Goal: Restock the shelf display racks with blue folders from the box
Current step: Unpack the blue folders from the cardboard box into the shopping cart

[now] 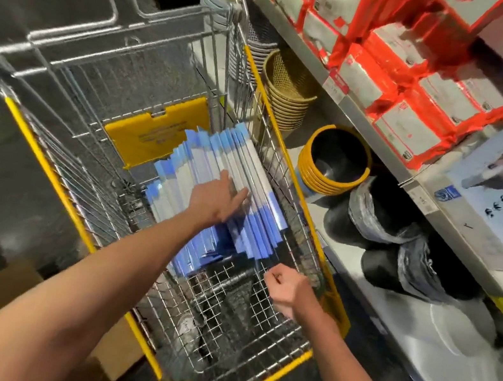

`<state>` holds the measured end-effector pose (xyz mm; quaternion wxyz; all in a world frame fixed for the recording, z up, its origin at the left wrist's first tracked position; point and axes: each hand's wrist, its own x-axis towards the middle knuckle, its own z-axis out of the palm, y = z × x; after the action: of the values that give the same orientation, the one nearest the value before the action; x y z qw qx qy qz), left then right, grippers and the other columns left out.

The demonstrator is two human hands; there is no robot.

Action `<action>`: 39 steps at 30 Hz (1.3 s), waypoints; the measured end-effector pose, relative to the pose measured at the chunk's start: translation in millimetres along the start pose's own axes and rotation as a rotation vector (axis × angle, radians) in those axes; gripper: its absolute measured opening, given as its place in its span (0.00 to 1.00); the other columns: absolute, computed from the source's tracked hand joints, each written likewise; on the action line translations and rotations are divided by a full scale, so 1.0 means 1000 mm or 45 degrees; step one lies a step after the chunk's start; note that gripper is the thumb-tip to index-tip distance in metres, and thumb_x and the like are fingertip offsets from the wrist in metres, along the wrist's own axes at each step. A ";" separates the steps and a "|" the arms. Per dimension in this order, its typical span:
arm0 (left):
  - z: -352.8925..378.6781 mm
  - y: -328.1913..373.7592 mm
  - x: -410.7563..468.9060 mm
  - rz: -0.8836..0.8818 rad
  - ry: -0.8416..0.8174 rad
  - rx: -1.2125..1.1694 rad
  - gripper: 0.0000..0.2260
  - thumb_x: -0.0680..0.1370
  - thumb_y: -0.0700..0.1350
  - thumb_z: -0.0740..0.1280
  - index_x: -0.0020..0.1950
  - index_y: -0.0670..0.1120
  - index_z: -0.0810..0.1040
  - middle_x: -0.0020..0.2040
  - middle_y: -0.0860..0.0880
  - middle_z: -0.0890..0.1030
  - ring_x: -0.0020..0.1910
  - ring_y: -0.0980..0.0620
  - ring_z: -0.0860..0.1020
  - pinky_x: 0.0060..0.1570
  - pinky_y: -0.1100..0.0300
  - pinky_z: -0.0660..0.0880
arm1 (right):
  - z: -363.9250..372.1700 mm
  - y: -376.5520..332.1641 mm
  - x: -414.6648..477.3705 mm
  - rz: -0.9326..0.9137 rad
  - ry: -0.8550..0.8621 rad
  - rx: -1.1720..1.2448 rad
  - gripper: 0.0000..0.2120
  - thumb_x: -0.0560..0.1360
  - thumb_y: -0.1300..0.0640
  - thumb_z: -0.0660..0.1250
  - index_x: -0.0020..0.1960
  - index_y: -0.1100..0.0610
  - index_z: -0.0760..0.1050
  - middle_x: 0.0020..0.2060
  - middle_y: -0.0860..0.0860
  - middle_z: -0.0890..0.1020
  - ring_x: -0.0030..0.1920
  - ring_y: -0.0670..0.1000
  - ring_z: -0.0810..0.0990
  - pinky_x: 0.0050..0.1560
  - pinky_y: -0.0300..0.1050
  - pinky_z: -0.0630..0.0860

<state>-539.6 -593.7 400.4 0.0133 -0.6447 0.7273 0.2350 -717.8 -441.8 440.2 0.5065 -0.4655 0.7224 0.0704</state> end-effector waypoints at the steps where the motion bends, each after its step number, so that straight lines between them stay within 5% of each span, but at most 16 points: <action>1: -0.001 -0.003 -0.014 0.036 0.035 -0.052 0.26 0.83 0.64 0.53 0.63 0.41 0.66 0.41 0.44 0.81 0.38 0.41 0.79 0.37 0.52 0.69 | 0.005 0.001 -0.003 -0.019 -0.010 -0.069 0.12 0.84 0.49 0.56 0.58 0.54 0.74 0.51 0.54 0.80 0.50 0.53 0.80 0.51 0.45 0.77; 5: 0.007 -0.017 -0.083 0.160 0.076 -0.138 0.20 0.84 0.58 0.56 0.66 0.43 0.66 0.33 0.48 0.76 0.33 0.44 0.77 0.37 0.50 0.74 | 0.030 0.022 -0.021 -0.143 0.069 -0.188 0.12 0.83 0.49 0.56 0.45 0.52 0.74 0.42 0.51 0.80 0.48 0.56 0.80 0.46 0.44 0.71; 9: 0.028 -0.031 -0.161 0.106 -0.091 0.004 0.19 0.83 0.56 0.59 0.68 0.45 0.66 0.43 0.44 0.82 0.44 0.39 0.81 0.44 0.49 0.75 | 0.056 0.045 -0.041 -0.179 0.026 -0.476 0.19 0.83 0.48 0.55 0.61 0.58 0.79 0.61 0.60 0.80 0.63 0.60 0.77 0.62 0.49 0.72; 12: 0.050 -0.037 -0.222 0.123 -0.130 0.212 0.20 0.82 0.57 0.60 0.67 0.44 0.70 0.51 0.41 0.84 0.52 0.38 0.81 0.54 0.48 0.76 | 0.074 0.074 -0.051 -0.197 0.118 -0.802 0.26 0.84 0.44 0.49 0.66 0.59 0.77 0.65 0.61 0.79 0.66 0.59 0.76 0.67 0.51 0.68; 17: 0.090 -0.043 -0.299 0.090 -0.232 0.669 0.28 0.83 0.62 0.52 0.72 0.43 0.72 0.70 0.39 0.75 0.79 0.38 0.59 0.79 0.42 0.46 | 0.090 0.107 -0.073 -0.460 0.379 -0.918 0.26 0.85 0.47 0.50 0.59 0.63 0.80 0.57 0.60 0.83 0.60 0.57 0.80 0.65 0.49 0.67; 24: 0.105 -0.018 -0.342 0.177 -0.317 0.627 0.28 0.82 0.65 0.52 0.72 0.48 0.73 0.78 0.45 0.66 0.81 0.43 0.51 0.77 0.36 0.36 | 0.095 0.137 -0.087 -0.493 0.422 -0.946 0.25 0.85 0.47 0.49 0.51 0.61 0.80 0.48 0.57 0.84 0.46 0.56 0.80 0.60 0.51 0.70; 29: 0.113 -0.010 -0.361 0.332 -0.386 0.464 0.29 0.81 0.68 0.52 0.74 0.53 0.72 0.81 0.52 0.61 0.82 0.49 0.49 0.71 0.44 0.25 | 0.106 0.176 -0.097 -0.443 0.447 -0.889 0.24 0.84 0.48 0.49 0.40 0.57 0.75 0.31 0.50 0.75 0.34 0.50 0.71 0.64 0.53 0.70; 34: 0.131 -0.002 -0.397 0.468 -0.415 0.394 0.35 0.77 0.73 0.48 0.76 0.54 0.69 0.81 0.53 0.59 0.81 0.52 0.51 0.76 0.45 0.30 | 0.130 0.225 -0.123 -0.334 0.491 -0.814 0.24 0.84 0.50 0.50 0.34 0.55 0.72 0.36 0.54 0.77 0.51 0.56 0.76 0.75 0.56 0.58; 39: 0.135 -0.013 -0.430 0.466 -0.212 0.230 0.43 0.72 0.74 0.43 0.77 0.50 0.68 0.82 0.43 0.54 0.82 0.45 0.44 0.78 0.46 0.34 | 0.187 0.260 -0.163 -0.071 0.674 -0.668 0.26 0.83 0.43 0.50 0.56 0.57 0.82 0.65 0.57 0.78 0.74 0.59 0.65 0.77 0.63 0.52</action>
<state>-492.9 -145.9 414.5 0.0882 -0.4764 0.8468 0.2198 -778.0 -92.0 384.7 0.1672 -0.6010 0.7728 0.1164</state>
